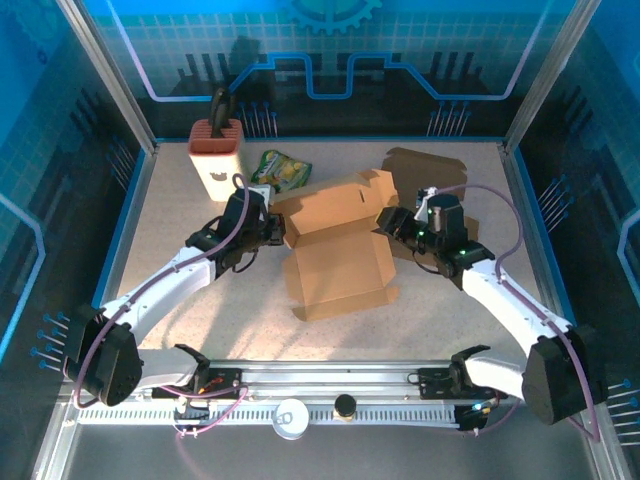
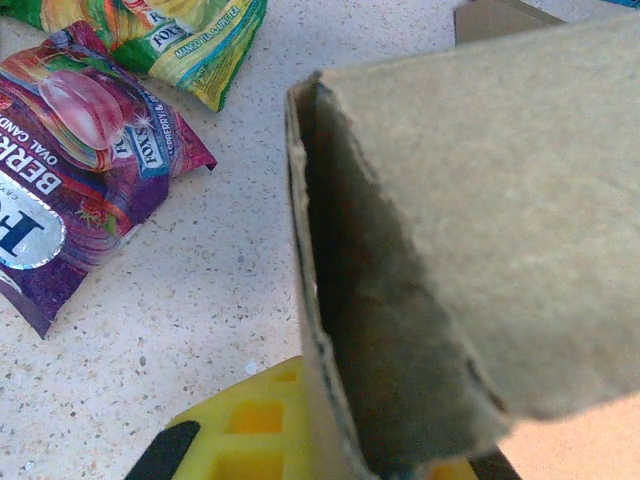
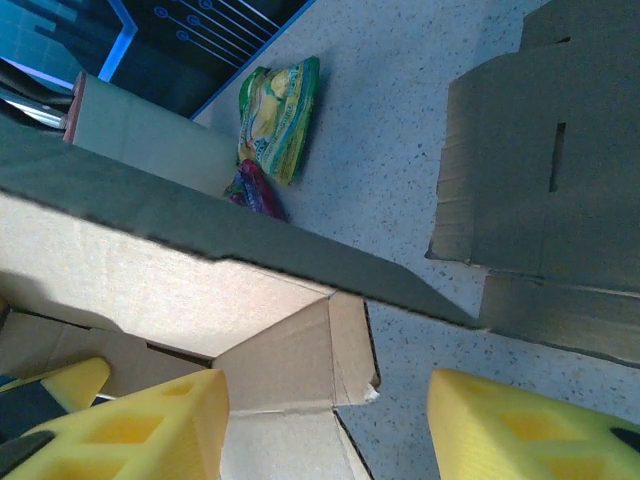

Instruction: Fold the paper box

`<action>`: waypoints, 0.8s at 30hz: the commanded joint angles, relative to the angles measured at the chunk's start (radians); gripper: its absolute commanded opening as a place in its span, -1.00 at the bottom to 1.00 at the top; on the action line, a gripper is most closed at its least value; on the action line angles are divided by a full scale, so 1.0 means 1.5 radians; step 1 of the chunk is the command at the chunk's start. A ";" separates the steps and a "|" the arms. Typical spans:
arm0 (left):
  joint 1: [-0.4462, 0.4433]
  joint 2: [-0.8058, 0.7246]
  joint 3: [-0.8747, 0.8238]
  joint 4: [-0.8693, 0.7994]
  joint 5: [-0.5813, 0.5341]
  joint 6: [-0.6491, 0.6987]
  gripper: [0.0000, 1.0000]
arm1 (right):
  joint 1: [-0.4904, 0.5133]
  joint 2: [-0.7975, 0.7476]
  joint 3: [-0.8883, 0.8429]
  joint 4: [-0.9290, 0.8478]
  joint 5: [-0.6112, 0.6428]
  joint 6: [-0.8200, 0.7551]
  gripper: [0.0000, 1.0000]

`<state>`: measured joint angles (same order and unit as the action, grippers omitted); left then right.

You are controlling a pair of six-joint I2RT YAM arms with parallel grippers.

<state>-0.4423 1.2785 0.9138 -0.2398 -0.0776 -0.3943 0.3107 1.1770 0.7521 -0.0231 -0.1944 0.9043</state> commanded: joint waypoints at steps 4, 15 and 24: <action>0.001 0.007 0.031 -0.010 0.027 -0.005 -1.00 | -0.008 0.028 0.027 0.051 -0.027 -0.009 0.03; 0.001 0.029 0.036 0.003 0.037 -0.011 -1.00 | 0.027 0.047 0.053 0.078 -0.042 0.019 -0.28; 0.008 0.028 0.037 0.020 0.058 -0.022 -1.00 | 0.061 0.081 0.081 0.066 -0.062 0.018 -0.28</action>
<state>-0.4416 1.3186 0.9287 -0.2390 -0.0372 -0.3969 0.3912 1.2896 0.8490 0.0704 -0.2531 0.9348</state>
